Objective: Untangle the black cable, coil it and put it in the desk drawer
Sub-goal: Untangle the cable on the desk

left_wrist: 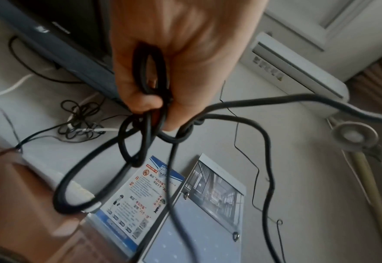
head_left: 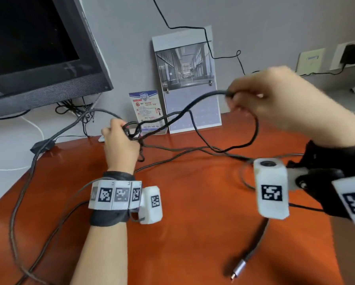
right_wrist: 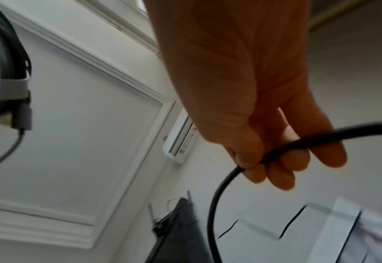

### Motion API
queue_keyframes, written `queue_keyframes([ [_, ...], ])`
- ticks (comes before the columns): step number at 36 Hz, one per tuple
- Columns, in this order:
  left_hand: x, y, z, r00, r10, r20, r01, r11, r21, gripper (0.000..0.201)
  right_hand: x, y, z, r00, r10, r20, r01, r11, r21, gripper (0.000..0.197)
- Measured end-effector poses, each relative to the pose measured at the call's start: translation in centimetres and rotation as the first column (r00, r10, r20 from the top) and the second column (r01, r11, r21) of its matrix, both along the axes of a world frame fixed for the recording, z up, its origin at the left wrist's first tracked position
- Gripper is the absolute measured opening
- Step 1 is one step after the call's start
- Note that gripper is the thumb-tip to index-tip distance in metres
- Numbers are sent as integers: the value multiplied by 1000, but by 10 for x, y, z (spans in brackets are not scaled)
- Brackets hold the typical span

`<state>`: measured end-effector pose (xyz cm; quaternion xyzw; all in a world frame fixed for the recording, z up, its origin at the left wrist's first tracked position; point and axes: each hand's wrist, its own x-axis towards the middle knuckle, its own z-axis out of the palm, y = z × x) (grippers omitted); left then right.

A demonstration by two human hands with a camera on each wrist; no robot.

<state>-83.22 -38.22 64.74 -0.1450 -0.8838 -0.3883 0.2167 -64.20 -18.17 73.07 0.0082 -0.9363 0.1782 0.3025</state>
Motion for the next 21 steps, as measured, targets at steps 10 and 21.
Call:
queue_keyframes([
  [10, 9, 5, 5, 1000, 19, 0, -19, 998, -54, 36, 18, 67, -20, 789, -615, 7, 613, 786, -77, 24],
  [21, 37, 31, 5, 998, -12, -58, 2, 985, -172, 42, -4, -33, -3, 950, -311, 0, 311, 950, -31, 40],
])
